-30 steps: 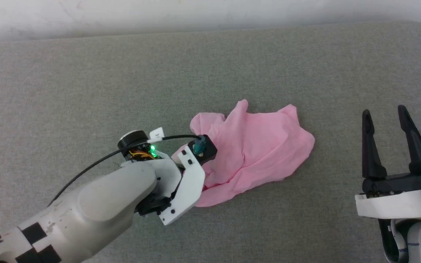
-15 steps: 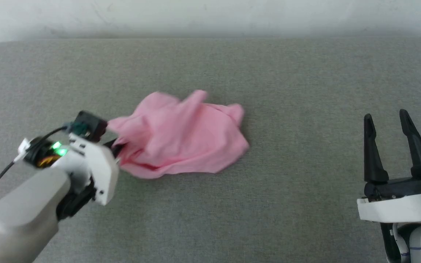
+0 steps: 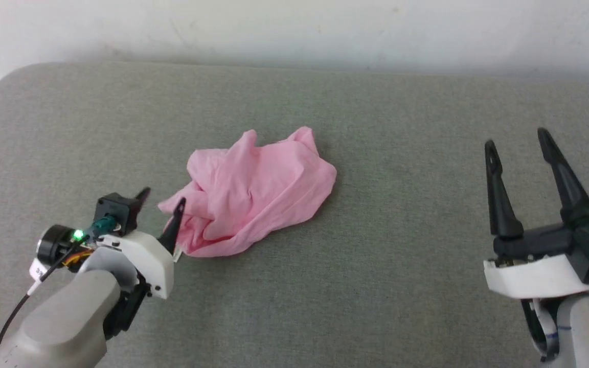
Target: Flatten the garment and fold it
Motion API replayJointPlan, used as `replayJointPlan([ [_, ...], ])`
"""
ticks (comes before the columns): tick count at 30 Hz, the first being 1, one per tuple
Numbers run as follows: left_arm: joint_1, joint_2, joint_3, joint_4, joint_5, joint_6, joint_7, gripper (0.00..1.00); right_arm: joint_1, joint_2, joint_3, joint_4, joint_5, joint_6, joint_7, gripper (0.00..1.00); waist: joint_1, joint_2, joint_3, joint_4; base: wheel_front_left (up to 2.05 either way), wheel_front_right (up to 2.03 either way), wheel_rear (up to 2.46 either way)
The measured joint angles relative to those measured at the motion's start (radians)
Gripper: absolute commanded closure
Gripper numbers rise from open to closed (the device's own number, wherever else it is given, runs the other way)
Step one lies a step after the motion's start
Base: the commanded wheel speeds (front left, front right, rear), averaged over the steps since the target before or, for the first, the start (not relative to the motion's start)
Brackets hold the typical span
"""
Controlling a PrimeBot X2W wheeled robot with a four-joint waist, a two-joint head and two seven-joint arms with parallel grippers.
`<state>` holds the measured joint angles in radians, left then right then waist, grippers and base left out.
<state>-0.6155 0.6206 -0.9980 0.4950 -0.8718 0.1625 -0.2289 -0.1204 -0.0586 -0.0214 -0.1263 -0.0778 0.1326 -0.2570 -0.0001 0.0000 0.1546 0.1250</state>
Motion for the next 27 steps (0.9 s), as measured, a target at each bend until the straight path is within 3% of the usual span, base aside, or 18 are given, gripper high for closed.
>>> replayJointPlan([
  [3, 0.016, 0.002, 0.056, -0.057, 0.056, 0.086, -0.026, 0.00, -0.052, -0.036, 0.024, -0.008, -0.010, 0.000, 0.000, 0.00, 0.0000, 0.0000, -0.016, 0.019, 0.00, 0.00, 0.00],
  [8, 0.118, -0.019, 0.284, -0.299, 0.245, 0.228, -0.028, 0.00, -0.152, -0.126, 0.099, 0.026, -0.007, 0.000, 0.000, 0.00, 0.0000, 0.0000, -0.030, 0.056, 0.00, 0.00, 0.00],
  [13, 0.291, -0.097, 0.483, -0.466, 0.445, 0.306, -0.028, 0.00, -0.286, -0.234, 0.251, 0.156, 0.063, 0.000, 0.000, 0.00, 0.0000, 0.0001, -0.020, 0.082, 0.00, 0.00, 0.00],
  [16, 0.368, -0.160, 0.575, -0.522, 0.534, 0.326, -0.028, 0.00, -0.374, -0.315, 0.397, 0.300, 0.134, 0.000, 0.006, 0.00, 0.0000, 0.0000, -0.006, 0.092, 0.00, 0.00, 0.00],
  [18, 0.407, -0.198, 0.628, -0.544, 0.576, 0.332, -0.028, 0.00, -0.445, -0.365, 0.521, 0.382, 0.200, 0.000, 0.069, 0.00, 0.0001, 0.0000, 0.005, 0.097, 0.00, 0.00, 0.00],
  [23, 0.456, -0.281, 0.713, -0.565, 0.659, 0.305, -0.028, 0.00, -0.666, -0.430, 0.844, 0.466, 0.457, 0.000, 0.327, 0.00, 0.0001, 0.0000, 0.040, 0.108, 0.00, 0.00, 0.00],
  [27, 0.458, -0.340, 0.755, -0.575, 0.711, 0.267, -0.028, 0.00, -0.808, -0.460, 1.038, 0.473, 0.658, 0.000, 0.545, 0.00, 0.0001, 0.0000, 0.071, 0.122, 0.00, 0.00, 0.00],
])
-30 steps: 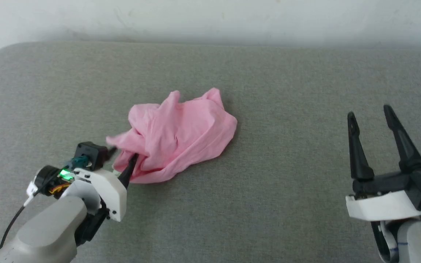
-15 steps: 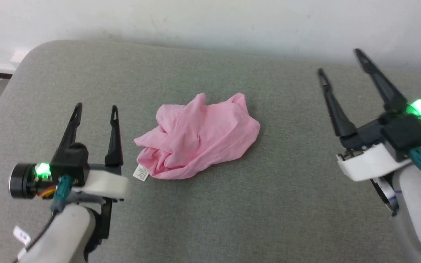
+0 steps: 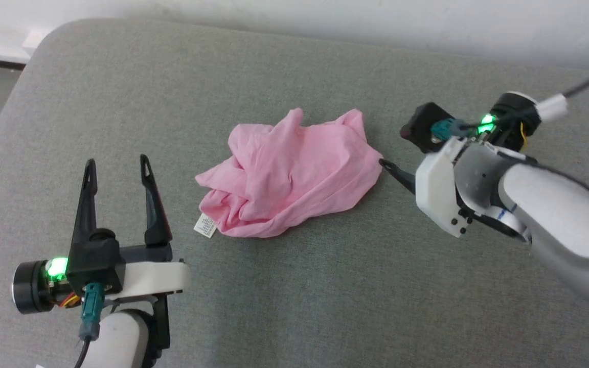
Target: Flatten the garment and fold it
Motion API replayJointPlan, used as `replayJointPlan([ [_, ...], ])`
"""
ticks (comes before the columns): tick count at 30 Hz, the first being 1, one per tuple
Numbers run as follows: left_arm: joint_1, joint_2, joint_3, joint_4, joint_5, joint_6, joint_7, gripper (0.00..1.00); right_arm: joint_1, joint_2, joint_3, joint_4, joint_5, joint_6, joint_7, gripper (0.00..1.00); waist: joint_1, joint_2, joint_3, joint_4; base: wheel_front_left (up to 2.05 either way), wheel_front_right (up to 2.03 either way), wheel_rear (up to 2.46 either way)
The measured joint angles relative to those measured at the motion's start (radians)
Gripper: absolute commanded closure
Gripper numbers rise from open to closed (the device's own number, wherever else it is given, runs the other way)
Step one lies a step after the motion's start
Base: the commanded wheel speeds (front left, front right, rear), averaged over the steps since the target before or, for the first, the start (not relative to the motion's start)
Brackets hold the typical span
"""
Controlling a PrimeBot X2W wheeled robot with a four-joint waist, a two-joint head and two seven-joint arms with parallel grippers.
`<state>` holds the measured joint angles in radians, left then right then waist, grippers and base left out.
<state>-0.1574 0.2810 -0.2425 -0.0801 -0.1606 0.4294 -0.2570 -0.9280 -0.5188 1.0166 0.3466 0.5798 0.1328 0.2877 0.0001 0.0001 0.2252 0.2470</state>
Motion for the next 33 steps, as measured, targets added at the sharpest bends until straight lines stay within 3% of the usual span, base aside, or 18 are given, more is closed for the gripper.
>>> replayJointPlan([
  [4, 0.001, -0.050, 0.029, -0.002, 0.031, -0.041, 0.000, 0.00, -0.120, -0.010, 0.124, 0.021, 0.128, 0.000, 0.144, 0.00, 0.0000, 0.0000, 0.035, 0.015, 0.00, 0.00, 0.00],
  [9, -0.017, -0.113, 0.053, -0.002, 0.059, -0.091, 0.000, 0.00, -0.219, -0.006, 0.212, 0.084, 0.202, 0.000, 0.187, 0.00, 0.0001, 0.0000, 0.084, 0.038, 0.00, 0.00, 0.00],
  [17, -0.057, -0.182, 0.082, 0.002, 0.080, -0.148, 0.000, 0.00, -0.236, 0.037, 0.256, 0.174, 0.227, 0.000, 0.176, 0.00, 0.0002, 0.0000, 0.163, 0.085, 0.00, 0.00, 0.00],
  [23, -0.061, -0.201, 0.107, 0.008, 0.100, -0.171, 0.000, 0.00, -0.215, 0.032, 0.236, 0.147, 0.205, -0.003, 0.218, 0.00, -0.0001, 0.0000, 0.199, 0.115, 0.00, 0.00, 0.00],
  [24, -0.061, -0.202, 0.113, 0.009, 0.100, -0.174, 0.000, 0.00, -0.215, 0.030, 0.233, 0.139, 0.199, -0.003, 0.224, 0.75, 0.0000, 0.0000, 0.201, 0.116, 0.00, 0.00, 0.00],
  [25, -0.061, -0.204, 0.119, 0.012, 0.101, -0.175, 0.000, 0.00, -0.215, 0.026, 0.232, 0.129, 0.193, -0.003, 0.225, 1.00, 0.0000, 0.0000, 0.202, 0.114, 0.00, 0.00, 0.00],
  [33, -0.055, -0.211, 0.158, 0.016, 0.122, -0.190, 0.000, 0.00, -0.197, -0.008, 0.260, 0.083, 0.161, -0.001, 0.065, 1.00, 0.0000, 0.0000, 0.170, 0.075, 0.00, 0.00, 0.00],
])
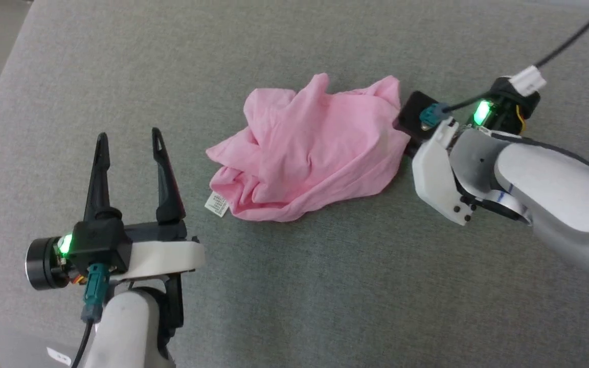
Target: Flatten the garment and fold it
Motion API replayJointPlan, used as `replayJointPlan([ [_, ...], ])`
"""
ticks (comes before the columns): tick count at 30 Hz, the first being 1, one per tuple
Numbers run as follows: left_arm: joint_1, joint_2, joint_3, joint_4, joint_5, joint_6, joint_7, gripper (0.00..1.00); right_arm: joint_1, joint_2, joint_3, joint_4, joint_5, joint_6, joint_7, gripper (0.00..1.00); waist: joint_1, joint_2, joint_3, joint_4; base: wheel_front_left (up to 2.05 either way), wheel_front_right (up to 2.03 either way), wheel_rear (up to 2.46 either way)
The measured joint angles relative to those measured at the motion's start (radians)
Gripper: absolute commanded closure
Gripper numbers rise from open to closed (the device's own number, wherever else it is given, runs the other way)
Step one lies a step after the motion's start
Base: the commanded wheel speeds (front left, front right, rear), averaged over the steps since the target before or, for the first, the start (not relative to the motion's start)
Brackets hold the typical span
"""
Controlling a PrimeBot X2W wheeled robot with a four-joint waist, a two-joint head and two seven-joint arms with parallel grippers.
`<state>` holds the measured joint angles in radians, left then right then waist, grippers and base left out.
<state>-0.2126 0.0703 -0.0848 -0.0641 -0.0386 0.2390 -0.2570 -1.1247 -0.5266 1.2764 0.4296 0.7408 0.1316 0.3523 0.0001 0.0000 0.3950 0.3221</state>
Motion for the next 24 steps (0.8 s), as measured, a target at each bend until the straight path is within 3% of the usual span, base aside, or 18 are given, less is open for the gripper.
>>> replayJointPlan([
  [9, 0.057, 0.007, 0.035, -0.002, 0.014, -0.002, 0.000, 0.00, 0.047, -0.175, -0.040, -0.111, 0.016, 0.000, -0.281, 1.00, -0.0001, 0.0000, -0.082, -0.060, 0.00, 0.00, 0.00],
  [14, 0.100, 0.016, 0.046, -0.004, 0.016, -0.001, 0.000, 0.00, 0.211, -0.274, -0.128, -0.157, 0.032, 0.000, -0.350, 1.00, -0.0002, 0.0000, -0.129, -0.095, 0.00, 0.00, 0.00],
  [18, 0.130, 0.027, 0.060, -0.006, 0.016, 0.000, 0.000, 0.00, 0.349, -0.295, -0.216, -0.163, 0.037, 0.000, -0.390, 1.00, -0.0002, 0.0000, -0.154, -0.132, 0.00, 0.00, 0.00],
  [19, 0.132, 0.029, 0.061, -0.006, 0.018, 0.000, 0.000, 0.00, 0.373, -0.292, -0.249, -0.157, 0.029, 0.000, -0.404, 0.89, -0.0002, 0.0000, -0.160, -0.141, 0.00, 0.00, 0.00],
  [20, 0.132, 0.030, 0.061, -0.006, 0.020, 0.000, 0.000, 0.00, 0.394, -0.288, -0.281, -0.157, 0.024, 0.000, -0.418, 0.00, -0.0002, 0.0000, -0.166, -0.148, 0.00, 0.00, 0.00],
  [24, 0.132, 0.030, 0.056, -0.010, 0.031, -0.001, 0.000, 0.00, 0.443, -0.238, -0.412, -0.163, -0.018, 0.000, -0.482, 0.00, -0.0003, 0.0000, -0.189, -0.165, 0.00, 0.00, 0.00],
])
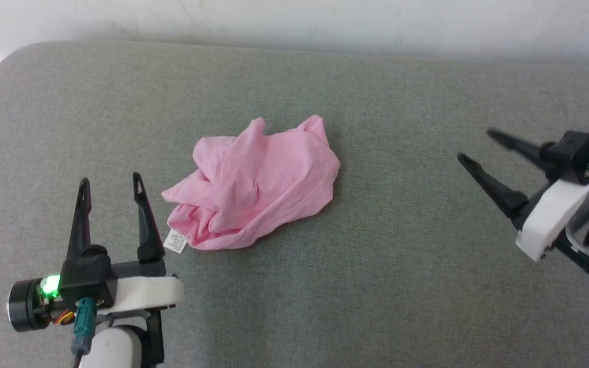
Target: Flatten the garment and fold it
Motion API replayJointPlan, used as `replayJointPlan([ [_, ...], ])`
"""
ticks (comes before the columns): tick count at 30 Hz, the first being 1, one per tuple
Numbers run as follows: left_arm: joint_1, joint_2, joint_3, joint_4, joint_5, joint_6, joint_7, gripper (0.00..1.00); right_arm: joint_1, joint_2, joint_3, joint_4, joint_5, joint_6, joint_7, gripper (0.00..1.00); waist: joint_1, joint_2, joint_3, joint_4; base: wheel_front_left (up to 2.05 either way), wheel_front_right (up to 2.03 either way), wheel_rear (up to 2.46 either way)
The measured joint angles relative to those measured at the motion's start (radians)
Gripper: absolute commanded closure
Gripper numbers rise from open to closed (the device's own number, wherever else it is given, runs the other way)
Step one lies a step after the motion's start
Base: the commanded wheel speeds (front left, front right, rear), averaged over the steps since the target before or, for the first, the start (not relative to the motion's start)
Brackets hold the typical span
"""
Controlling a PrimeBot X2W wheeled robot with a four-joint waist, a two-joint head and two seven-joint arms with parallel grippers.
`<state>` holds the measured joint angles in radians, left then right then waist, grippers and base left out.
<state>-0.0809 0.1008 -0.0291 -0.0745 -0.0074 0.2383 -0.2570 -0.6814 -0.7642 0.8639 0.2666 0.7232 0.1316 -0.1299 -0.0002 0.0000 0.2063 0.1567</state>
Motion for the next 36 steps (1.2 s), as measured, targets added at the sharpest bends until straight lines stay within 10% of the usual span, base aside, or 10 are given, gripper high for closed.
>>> replayJointPlan([
  [8, -0.002, 0.001, -0.020, -0.014, 0.005, 0.000, 0.000, 0.00, -0.114, 0.108, -0.076, -0.076, -0.065, 0.000, 0.073, 0.00, 0.0001, 0.0000, 0.001, 0.038, 0.00, 0.00, 0.00],
  [20, -0.021, -0.010, -0.042, -0.015, 0.000, 0.002, 0.000, 0.00, -0.434, 0.196, 0.328, -0.012, 0.152, 0.000, 0.602, 0.00, 0.0003, 0.0000, 0.050, 0.112, 0.00, 0.00, 0.00],
  [36, -0.103, -0.037, -0.073, -0.011, -0.020, 0.005, 0.000, 0.00, -0.440, 0.326, 0.402, 0.294, 0.191, 0.000, 0.605, 0.02, 0.0003, 0.0000, 0.179, 0.187, 0.00, 0.00, 0.00],
])
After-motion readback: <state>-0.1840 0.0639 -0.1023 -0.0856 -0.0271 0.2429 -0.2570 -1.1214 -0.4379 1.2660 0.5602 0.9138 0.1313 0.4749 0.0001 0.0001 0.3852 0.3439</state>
